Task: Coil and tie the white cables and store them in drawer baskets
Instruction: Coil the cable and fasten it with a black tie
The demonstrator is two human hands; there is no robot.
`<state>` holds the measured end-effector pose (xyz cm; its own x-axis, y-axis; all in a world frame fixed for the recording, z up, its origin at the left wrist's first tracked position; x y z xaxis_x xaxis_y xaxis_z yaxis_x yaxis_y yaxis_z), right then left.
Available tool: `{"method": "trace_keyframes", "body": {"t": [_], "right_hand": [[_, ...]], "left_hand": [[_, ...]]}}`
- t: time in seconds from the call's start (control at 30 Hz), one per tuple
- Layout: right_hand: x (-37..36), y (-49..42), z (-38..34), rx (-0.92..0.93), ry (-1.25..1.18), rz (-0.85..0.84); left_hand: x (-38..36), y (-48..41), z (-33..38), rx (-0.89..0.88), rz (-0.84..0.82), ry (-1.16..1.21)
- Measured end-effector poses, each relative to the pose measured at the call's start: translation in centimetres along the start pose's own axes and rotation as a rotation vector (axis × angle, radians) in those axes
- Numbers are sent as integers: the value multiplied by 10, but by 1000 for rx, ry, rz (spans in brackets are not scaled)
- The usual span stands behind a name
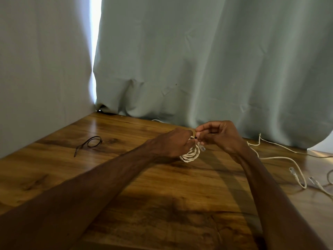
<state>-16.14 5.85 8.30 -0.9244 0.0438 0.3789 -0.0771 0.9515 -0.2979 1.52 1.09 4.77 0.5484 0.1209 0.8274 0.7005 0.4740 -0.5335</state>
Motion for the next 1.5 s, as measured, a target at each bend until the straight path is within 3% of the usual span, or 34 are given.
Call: {"method": "trace_keyframes", "body": {"t": [0.77,1.1,1.27,1.5], "right_hand": [[-1,-1,10,-126,-148,-4],[-3,-3,15,-187,-232,14],[-2,-5,15,-70,-62,107],[-13,-7,26,-123,43,-63]], "left_hand": [[0,-4,-7,-57,-62,-27],[-9,-5,-17,-3,-26,2],[-9,0,-28,19,39,43],[8,2,-14,-41,95,252]]}}
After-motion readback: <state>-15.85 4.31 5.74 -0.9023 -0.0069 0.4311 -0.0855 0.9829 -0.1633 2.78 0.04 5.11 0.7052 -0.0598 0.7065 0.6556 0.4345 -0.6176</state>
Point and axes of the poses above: each hand's wrist, its own y-axis away from the middle knuckle, its own x-axis out of the back of the hand, z = x × y, the point moved 2 cm from there along -y, towards the middle knuckle, and after that the axes turned 8 degrees about -x, right-handed, at the moved point
